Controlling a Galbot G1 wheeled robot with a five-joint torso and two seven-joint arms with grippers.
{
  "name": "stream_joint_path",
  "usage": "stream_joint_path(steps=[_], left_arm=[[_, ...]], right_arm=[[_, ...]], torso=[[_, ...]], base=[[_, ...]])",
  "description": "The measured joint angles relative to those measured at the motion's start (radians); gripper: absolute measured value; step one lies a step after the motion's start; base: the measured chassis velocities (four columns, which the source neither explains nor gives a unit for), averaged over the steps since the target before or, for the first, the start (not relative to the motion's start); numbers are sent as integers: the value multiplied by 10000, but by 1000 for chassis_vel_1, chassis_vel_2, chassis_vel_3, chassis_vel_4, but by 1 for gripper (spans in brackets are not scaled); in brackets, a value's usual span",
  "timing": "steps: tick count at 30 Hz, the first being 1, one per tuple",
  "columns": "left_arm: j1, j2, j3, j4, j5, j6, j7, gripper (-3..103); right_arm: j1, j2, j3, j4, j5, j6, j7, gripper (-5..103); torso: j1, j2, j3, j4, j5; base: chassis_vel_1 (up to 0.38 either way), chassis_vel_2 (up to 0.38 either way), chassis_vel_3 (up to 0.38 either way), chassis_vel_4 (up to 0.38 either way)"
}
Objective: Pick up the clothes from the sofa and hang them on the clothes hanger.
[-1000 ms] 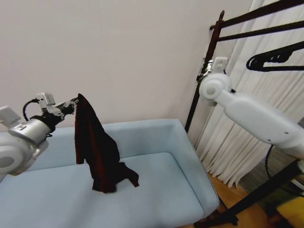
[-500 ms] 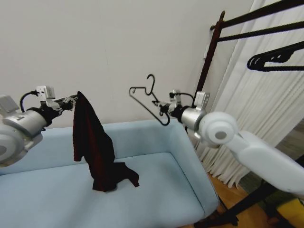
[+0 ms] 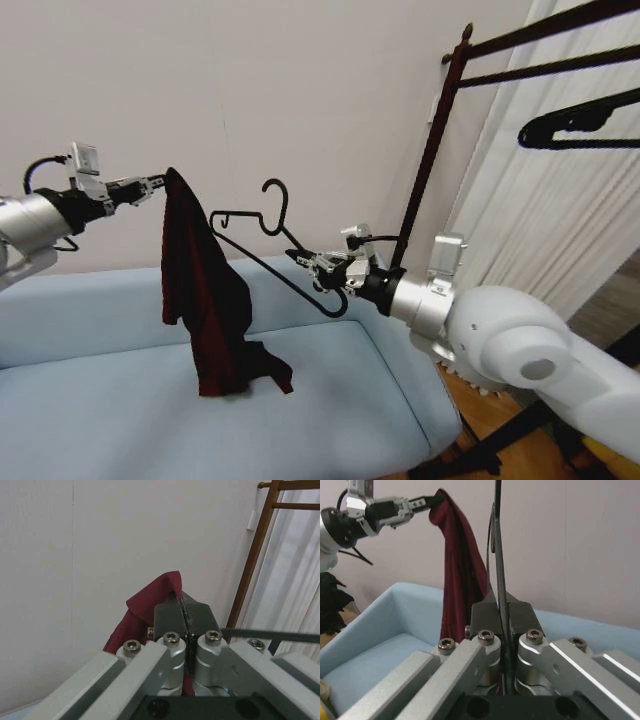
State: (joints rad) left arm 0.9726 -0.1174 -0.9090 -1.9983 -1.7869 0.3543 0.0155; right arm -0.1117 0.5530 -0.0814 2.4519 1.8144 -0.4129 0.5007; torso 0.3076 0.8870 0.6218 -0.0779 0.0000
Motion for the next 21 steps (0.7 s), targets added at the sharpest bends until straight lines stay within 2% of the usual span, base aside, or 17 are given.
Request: stream_joint_path(steps=[4,7,21], left_arm=[[14,3,4,63,0,-46,53,0],[21,3,8,66,1,-56,64,0],[80,-218,12,-171,22,-67,53,0]], right_arm=[[80,-367,468,175,527,-20,-29,2],[245,-386,490,279,680,23,-27,2],[1401,493,-573,73,614,386,60,2]], torso=[[0,0,-1,-3,0],[0,0,0,-1,1],[0,0,0,0,0]], base=[[0,0,0,0],[0,0,0,0],[0,0,0,0]])
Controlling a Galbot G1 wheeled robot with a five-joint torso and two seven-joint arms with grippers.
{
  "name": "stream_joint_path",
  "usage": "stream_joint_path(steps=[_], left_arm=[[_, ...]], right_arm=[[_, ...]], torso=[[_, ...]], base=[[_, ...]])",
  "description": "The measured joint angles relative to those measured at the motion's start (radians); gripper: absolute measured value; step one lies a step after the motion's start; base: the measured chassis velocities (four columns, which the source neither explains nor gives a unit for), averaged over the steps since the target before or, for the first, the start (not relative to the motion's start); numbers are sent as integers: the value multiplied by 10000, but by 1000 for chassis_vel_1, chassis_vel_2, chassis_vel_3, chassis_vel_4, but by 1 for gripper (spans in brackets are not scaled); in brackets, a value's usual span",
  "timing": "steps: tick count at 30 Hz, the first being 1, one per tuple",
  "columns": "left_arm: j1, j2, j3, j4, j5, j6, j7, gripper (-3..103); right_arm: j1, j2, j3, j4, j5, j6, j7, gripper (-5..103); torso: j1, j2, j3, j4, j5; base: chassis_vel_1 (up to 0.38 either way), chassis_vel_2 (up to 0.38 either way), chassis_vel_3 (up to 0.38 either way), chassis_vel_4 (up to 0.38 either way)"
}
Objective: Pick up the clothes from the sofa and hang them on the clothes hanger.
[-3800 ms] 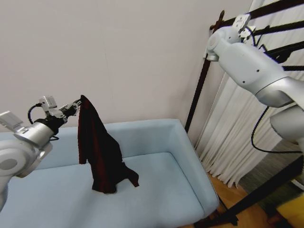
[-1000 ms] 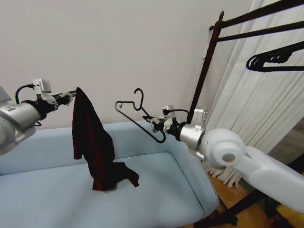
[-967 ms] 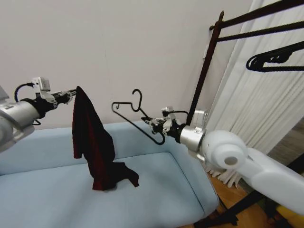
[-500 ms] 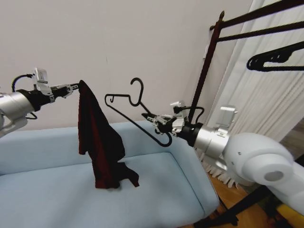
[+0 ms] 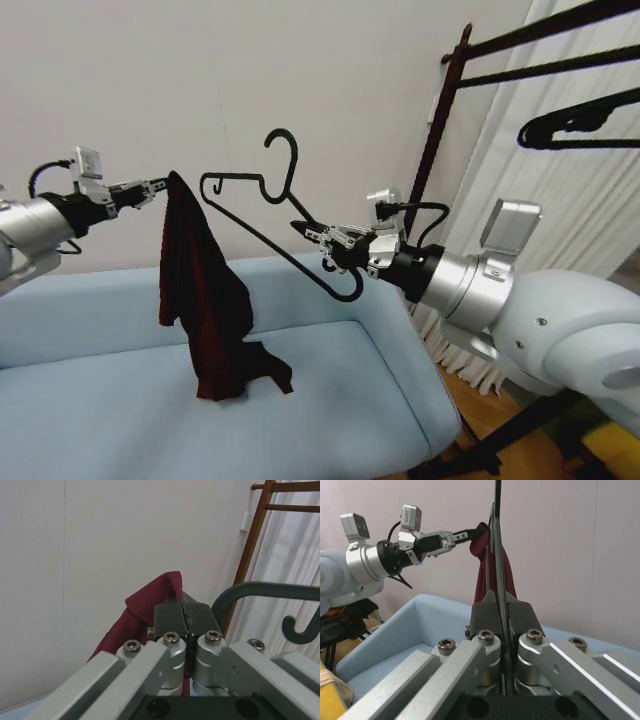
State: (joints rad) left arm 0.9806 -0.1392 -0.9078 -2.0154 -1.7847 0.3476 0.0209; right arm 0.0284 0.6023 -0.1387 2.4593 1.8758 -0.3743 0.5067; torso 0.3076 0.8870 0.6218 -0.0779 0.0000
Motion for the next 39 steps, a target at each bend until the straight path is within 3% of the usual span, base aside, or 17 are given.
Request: stream_joint_path(steps=[6,16,23,39], left_arm=[[-35,-10,0,-65,0,0,-12,0],[-128,-22,-1,-65,-7,0,32,0],[-132,-49,-2,16,-3,9,189,0],[-76,-103,12,196,76,10,436,0]], right_arm=[[246,410,-630,-180,-392,24,12,2],[239,531,-1333,-439,-1303,37,-162,2],[204,337,-1477,-818,-2039,-28,-446,2],[189,-176,-1321,-710,-2111,-122,-658,2]], torso=[[0,-1,0,0,-1],[0,-1,0,0,0],[0,0,0,-1,0],[0,-1,0,0,1]], base=[[0,0,0,0],[0,0,0,0],[0,0,0,0],[0,0,0,0]])
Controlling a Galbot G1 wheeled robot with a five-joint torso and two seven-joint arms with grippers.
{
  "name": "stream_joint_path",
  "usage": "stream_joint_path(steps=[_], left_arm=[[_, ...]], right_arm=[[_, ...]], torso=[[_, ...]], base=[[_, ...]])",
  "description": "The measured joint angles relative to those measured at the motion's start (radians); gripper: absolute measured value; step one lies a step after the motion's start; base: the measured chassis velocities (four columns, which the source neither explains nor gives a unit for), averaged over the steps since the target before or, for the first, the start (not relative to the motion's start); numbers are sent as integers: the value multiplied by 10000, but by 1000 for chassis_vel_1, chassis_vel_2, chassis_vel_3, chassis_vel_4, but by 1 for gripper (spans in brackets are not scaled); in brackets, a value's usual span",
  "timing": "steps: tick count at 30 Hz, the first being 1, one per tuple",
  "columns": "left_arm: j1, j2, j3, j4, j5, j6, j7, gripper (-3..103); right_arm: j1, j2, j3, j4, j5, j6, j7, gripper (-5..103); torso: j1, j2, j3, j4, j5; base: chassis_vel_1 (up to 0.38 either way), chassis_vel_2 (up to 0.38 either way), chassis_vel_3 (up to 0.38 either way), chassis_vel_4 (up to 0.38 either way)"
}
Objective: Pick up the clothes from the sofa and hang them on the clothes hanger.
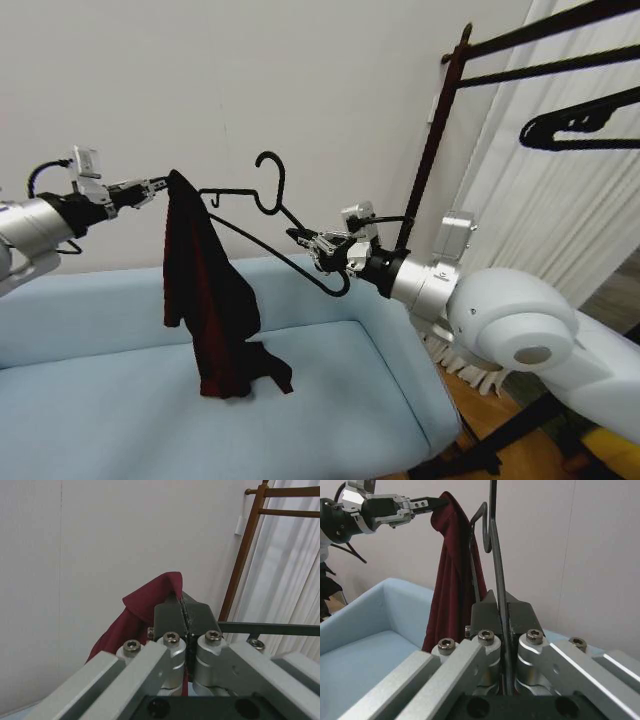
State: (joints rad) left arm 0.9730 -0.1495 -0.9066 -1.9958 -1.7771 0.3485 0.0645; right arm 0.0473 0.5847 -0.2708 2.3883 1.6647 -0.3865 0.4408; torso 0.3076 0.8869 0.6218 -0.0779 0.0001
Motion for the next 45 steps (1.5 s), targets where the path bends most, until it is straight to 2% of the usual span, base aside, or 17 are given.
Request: stream_joint_path(steps=[14,28,33,38,45], left_arm=[[-82,-16,10,60,-2,-13,158,0],[-208,-93,-8,-277,-2,34,202,0],[-189,-220,-70,-500,43,91,333,0],[454,-366,-574,-713,227,114,557,0],[675,-629,-658,-932,312,122,602,0]], right_arm=[[97,417,-724,-122,-433,65,-163,2],[272,1325,-1680,-368,-1082,396,-211,2],[271,1621,-1755,-931,-1275,570,-293,2],[604,1964,-1559,-1629,-1237,753,-411,2],[848,2383,-1610,-1839,-1105,960,-458,2]], torso=[[0,0,0,-1,0],[0,0,0,0,-2],[0,0,0,0,0],[0,-2,0,0,0],[0,-1,0,1,-2]], base=[[0,0,0,0],[0,0,0,0],[0,0,0,0],[0,0,0,0],[0,0,0,0]])
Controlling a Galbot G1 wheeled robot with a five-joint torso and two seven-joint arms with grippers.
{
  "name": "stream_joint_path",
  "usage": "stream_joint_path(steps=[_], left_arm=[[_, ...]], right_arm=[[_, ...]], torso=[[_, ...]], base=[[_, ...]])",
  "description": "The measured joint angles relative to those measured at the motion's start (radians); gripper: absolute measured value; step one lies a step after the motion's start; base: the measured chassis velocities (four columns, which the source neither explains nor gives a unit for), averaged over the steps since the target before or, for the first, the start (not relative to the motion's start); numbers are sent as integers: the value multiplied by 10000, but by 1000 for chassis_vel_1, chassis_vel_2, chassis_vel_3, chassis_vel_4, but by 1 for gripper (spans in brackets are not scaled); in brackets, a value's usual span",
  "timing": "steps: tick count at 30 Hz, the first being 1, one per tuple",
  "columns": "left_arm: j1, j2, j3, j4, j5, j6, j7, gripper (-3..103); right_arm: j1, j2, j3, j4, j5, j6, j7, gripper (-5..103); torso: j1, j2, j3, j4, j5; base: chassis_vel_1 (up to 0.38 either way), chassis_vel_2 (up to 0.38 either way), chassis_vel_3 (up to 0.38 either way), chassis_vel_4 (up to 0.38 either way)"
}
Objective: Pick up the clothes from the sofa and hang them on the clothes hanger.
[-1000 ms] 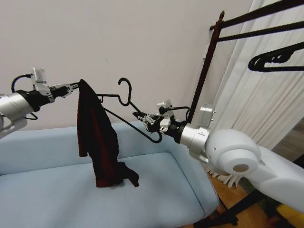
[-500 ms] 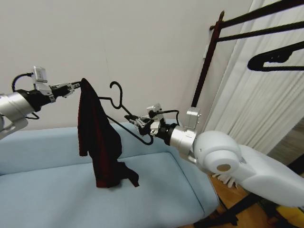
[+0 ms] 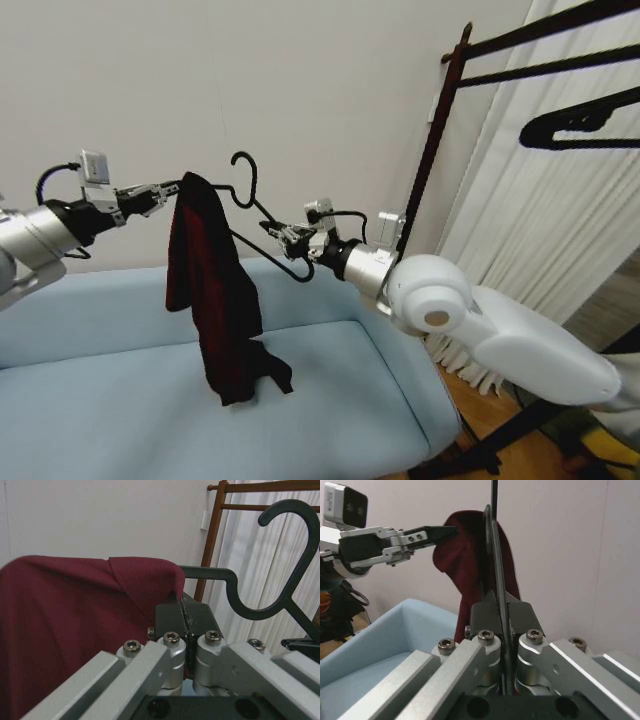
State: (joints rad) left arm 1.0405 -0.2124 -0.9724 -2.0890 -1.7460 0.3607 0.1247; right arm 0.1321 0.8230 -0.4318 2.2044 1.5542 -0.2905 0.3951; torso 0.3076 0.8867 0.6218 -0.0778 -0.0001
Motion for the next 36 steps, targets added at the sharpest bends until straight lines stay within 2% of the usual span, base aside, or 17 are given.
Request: stream_joint_path(steps=[9,26,32,36], left_arm=[[-123,-46,6,34,32,-6,247,0],[339,-249,-429,-471,-11,-39,522,0],[486,-304,-641,-529,-22,-42,679,0],[596,-452,-660,-415,1,-43,836,0]], right_arm=[[-305,411,-733,-21,-384,75,-41,2],[-78,1688,-691,-1423,-691,351,-212,2],[-94,1750,-716,-1673,-846,382,-340,2],[-89,1412,-561,-1865,-893,383,-641,2]], torso=[[0,0,0,-2,1],[0,0,0,-1,0],[0,2,0,1,1],[0,2,0,-3,2]], base=[[0,0,0,0],[0,0,0,0],[0,0,0,0],[0,0,0,0]])
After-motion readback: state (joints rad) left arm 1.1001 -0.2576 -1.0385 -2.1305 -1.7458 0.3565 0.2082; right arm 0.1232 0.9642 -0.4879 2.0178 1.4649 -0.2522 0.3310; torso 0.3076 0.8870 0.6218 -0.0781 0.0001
